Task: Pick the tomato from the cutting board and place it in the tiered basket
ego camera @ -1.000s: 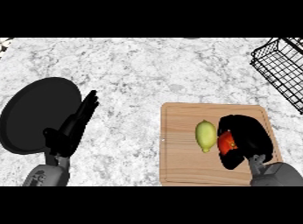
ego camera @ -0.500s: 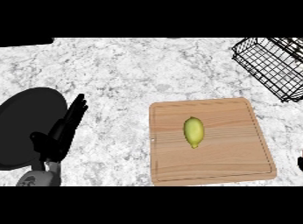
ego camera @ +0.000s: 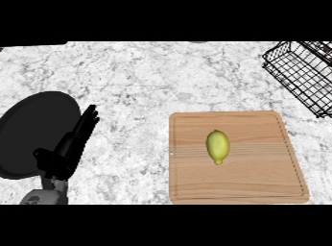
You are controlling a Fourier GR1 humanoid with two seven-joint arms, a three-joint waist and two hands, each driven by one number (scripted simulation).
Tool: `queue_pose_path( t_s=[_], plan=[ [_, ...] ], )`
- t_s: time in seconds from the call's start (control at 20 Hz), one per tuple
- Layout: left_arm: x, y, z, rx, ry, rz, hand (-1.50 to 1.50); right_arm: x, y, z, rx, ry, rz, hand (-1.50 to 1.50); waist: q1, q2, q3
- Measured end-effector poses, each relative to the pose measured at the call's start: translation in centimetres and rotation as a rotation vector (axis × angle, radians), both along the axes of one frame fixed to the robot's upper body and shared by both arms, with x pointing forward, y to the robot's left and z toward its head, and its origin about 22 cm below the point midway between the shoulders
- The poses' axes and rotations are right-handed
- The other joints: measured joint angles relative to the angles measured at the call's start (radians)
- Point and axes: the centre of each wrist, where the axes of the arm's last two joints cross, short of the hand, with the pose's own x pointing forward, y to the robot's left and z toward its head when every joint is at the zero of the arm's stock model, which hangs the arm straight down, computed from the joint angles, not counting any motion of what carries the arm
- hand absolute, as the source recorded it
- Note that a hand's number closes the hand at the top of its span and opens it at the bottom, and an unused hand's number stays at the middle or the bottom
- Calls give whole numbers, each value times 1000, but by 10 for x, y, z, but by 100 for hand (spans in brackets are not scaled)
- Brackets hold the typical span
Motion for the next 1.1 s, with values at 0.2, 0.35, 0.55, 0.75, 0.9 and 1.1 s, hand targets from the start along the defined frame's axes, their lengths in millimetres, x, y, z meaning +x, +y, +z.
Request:
queue_pose_path(
  t_s=[0.2, 0.35, 0.55, 0.75, 0.9, 1.1],
  plan=[
    [6, -10, 0, 0, 3, -22, 0, -7, -5, 49, -30, -91, 8, 150, 26, 6, 0],
    [11, -15, 4, 3, -5, -38, 0, 2, -7, 85, -23, -129, 10, 150, 43, 9, -1],
    [15, -17, 2, 6, -9, -64, 0, 28, -8, 124, -9, -179, 0, 150, 63, 13, -1],
    [16, -26, 5, 6, -11, -77, 0, 58, -10, 148, 15, -193, -8, 150, 78, 16, -1],
    [17, -29, 7, 6, -15, -89, 0, 83, -16, 158, 40, -190, -17, 150, 89, 19, 0],
    [20, -25, 8, 5, -14, -92, 0, 114, -19, 166, 70, -187, -16, 150, 97, 21, 0]
  ],
)
